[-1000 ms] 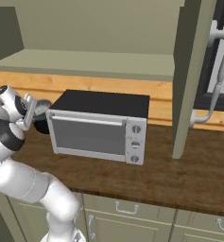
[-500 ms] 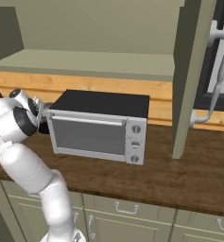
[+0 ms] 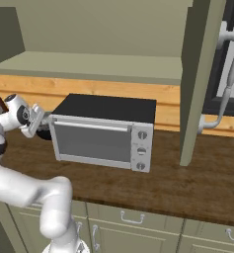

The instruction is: Pick up the bowls on the counter and stack them on top of one another in the open cabinet. Place the smaller bowl on top of the larger bowl.

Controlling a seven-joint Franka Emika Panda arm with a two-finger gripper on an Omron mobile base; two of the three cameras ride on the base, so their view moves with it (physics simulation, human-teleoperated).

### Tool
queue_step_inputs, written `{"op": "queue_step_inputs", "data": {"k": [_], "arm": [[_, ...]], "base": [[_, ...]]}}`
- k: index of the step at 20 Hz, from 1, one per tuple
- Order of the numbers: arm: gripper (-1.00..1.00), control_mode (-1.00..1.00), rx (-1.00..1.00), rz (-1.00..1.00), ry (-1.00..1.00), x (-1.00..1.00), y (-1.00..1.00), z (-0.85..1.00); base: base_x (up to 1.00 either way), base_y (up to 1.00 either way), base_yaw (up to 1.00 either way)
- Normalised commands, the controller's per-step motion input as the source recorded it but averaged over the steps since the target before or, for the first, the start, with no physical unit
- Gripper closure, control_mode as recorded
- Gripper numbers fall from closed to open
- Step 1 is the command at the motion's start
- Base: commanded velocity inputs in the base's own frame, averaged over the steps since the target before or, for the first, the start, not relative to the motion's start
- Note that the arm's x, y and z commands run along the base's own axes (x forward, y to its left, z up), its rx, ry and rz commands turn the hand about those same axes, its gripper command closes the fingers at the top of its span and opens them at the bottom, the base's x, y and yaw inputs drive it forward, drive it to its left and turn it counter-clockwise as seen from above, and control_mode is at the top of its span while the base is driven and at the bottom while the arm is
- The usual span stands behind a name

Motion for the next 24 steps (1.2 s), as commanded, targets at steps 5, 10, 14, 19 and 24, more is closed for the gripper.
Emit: {"op": "queue_step_inputs", "data": {"k": [5,10,14,19,24], "arm": [[1.00,-1.00,0.00,-0.07,0.00,0.33,0.01,-0.28],[1.00,-1.00,0.00,-0.03,0.00,0.15,0.00,-0.28],[1.00,-1.00,0.00,0.00,0.00,0.17,0.00,-0.21],[-1.00,-1.00,0.00,-0.02,0.01,0.02,0.00,-0.06],[-1.00,-1.00,0.00,0.00,-0.03,-0.04,0.00,0.29]], "base": [[0.00,0.00,0.00],[0.00,0.00,0.00],[0.00,0.00,0.00],[0.00,0.00,0.00],[0.00,0.00,0.00]]}}
